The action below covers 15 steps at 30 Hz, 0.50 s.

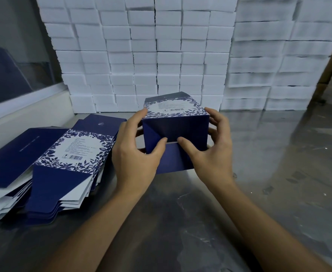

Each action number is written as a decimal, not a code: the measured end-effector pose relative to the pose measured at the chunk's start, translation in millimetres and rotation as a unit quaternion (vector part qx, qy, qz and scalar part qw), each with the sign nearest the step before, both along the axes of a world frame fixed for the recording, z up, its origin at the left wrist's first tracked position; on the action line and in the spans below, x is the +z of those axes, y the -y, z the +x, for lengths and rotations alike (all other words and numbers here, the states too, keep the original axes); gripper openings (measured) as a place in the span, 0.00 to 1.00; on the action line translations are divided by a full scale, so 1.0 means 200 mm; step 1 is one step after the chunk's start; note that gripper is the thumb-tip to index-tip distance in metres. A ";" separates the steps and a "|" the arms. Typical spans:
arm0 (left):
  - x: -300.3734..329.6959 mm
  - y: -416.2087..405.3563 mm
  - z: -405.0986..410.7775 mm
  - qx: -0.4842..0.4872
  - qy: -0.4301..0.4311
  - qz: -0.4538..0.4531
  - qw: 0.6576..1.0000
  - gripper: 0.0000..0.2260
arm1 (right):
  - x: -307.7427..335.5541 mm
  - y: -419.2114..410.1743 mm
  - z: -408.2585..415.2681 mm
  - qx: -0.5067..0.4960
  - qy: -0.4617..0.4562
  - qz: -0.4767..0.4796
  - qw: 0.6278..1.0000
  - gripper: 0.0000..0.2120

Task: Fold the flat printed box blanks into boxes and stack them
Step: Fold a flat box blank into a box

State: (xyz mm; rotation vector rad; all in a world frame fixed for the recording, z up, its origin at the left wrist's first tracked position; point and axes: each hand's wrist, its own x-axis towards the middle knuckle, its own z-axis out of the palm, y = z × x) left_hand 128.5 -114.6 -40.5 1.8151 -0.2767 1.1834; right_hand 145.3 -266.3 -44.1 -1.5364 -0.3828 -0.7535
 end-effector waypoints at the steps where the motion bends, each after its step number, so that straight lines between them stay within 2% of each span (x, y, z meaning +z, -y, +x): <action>1: 0.00 0.00 0.00 0.009 0.008 0.009 1.000 0.28 | 0.00 0.00 0.00 -0.010 0.004 -0.003 1.000 0.35; 5: 0.00 0.00 0.00 -0.013 -0.002 -0.002 1.000 0.30 | 0.00 0.00 0.01 0.004 -0.007 -0.003 1.000 0.35; 9: -0.01 0.00 0.02 -0.104 -0.039 -0.075 0.991 0.36 | 0.00 -0.01 0.00 0.047 -0.010 0.014 0.999 0.33; 15: -0.04 -0.01 0.04 -0.148 -0.066 -0.035 0.986 0.33 | 0.00 -0.01 0.01 0.043 -0.058 0.050 0.996 0.33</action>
